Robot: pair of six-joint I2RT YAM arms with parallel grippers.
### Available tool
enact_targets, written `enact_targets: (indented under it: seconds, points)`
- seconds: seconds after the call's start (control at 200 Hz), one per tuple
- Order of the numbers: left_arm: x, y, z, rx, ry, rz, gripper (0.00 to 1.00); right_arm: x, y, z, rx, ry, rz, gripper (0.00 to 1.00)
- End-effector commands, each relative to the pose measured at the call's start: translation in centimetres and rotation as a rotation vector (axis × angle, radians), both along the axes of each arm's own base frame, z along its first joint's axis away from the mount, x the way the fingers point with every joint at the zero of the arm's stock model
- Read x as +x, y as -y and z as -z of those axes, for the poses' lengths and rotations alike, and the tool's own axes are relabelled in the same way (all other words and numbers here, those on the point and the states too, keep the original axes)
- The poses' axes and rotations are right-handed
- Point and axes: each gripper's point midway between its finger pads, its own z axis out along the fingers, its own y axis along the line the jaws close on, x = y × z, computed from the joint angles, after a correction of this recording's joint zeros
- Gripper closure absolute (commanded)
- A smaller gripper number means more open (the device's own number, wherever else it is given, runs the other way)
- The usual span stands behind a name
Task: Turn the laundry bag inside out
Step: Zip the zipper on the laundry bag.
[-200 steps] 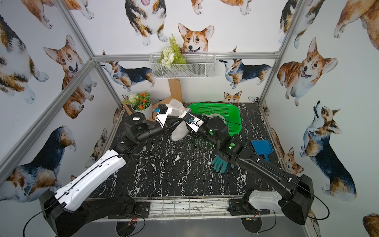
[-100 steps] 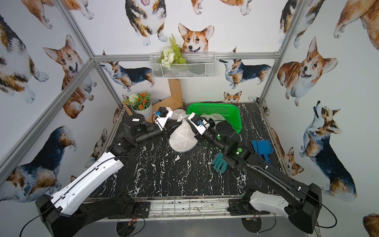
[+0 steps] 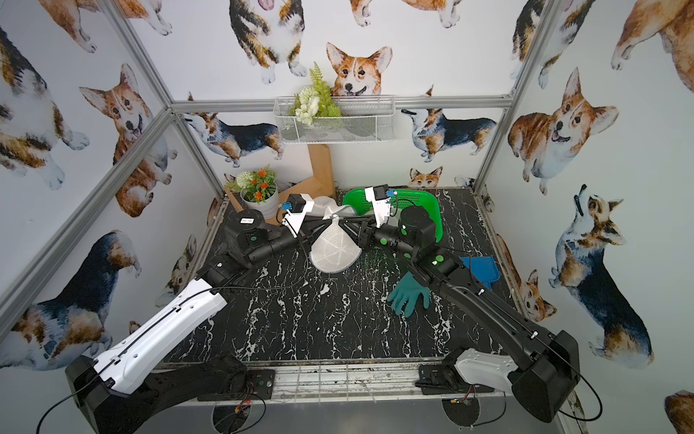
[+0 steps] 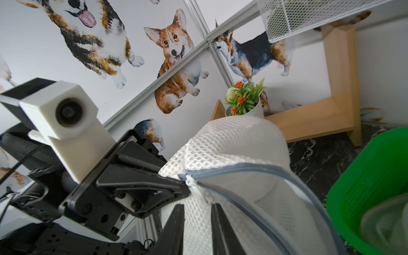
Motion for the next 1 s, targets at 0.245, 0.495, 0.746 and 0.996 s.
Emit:
enact_targets:
  seconds: [0.245,0.495,0.746,0.996]
  points:
    - [-0.6,0.6,-1.9,-0.126,0.010,0.045,1.00,-0.4,-0.3,-1.7,0.158,-0.080,-0.101,0.70]
    - [-0.9,0.8,-2.0,-0.138,0.008,0.066,1.00,-0.2,-0.6,-1.9,0.179,-0.084,-0.113,0.65]
    - [-1.1,0.8,-1.9,-0.139,0.003,0.076,1.00,-0.1,-0.6,-2.6,0.211,-0.068,-0.115,0.64]
    - [-0.8,0.9,-1.8,-0.133,0.003,0.066,1.00,-0.1,-0.8,-2.5,0.212,-0.073,-0.127,0.78]
